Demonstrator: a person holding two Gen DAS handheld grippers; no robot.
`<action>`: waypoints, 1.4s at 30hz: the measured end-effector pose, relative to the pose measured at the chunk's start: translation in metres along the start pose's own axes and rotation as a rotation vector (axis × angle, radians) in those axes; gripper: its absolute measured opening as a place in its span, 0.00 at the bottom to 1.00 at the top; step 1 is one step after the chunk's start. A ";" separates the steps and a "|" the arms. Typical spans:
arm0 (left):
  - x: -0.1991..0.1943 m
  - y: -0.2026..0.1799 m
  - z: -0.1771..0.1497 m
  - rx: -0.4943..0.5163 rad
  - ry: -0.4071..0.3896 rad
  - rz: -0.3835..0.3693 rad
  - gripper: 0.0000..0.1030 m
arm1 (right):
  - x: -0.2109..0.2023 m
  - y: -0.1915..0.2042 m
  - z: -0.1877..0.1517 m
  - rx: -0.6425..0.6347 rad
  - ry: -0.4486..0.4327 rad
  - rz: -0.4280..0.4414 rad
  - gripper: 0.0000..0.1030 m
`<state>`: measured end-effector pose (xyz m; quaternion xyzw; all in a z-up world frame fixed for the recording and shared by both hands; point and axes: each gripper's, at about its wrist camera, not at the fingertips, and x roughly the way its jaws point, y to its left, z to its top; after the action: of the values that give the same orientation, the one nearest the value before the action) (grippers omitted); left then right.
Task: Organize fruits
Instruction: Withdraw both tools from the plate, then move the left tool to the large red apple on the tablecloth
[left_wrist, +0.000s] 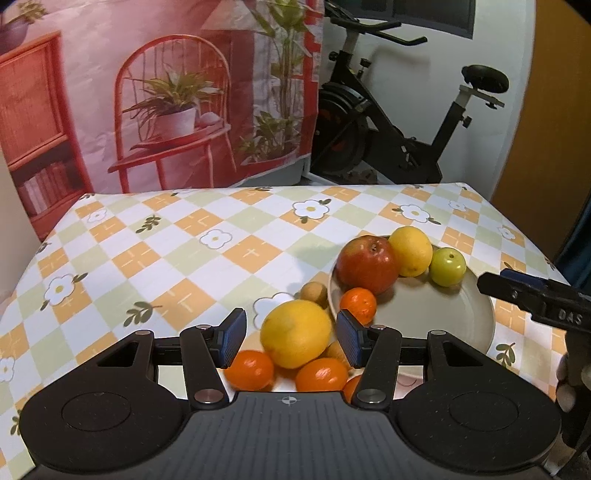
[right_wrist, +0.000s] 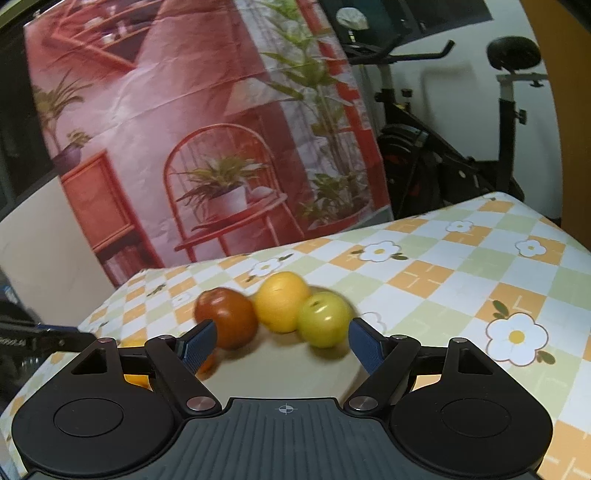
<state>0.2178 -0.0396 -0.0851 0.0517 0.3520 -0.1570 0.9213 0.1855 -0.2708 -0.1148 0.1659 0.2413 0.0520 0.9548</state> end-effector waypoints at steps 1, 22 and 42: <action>-0.001 0.001 -0.001 -0.005 -0.001 0.001 0.55 | -0.002 0.005 0.000 -0.009 0.003 0.005 0.73; -0.036 0.022 -0.037 -0.085 -0.021 0.009 0.55 | -0.033 0.079 -0.035 -0.132 0.123 0.091 0.74; -0.042 -0.023 -0.063 0.073 0.047 -0.154 0.65 | -0.053 0.085 -0.065 -0.212 0.269 0.066 0.75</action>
<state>0.1408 -0.0378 -0.1040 0.0619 0.3705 -0.2391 0.8954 0.1058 -0.1820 -0.1161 0.0639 0.3543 0.1300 0.9238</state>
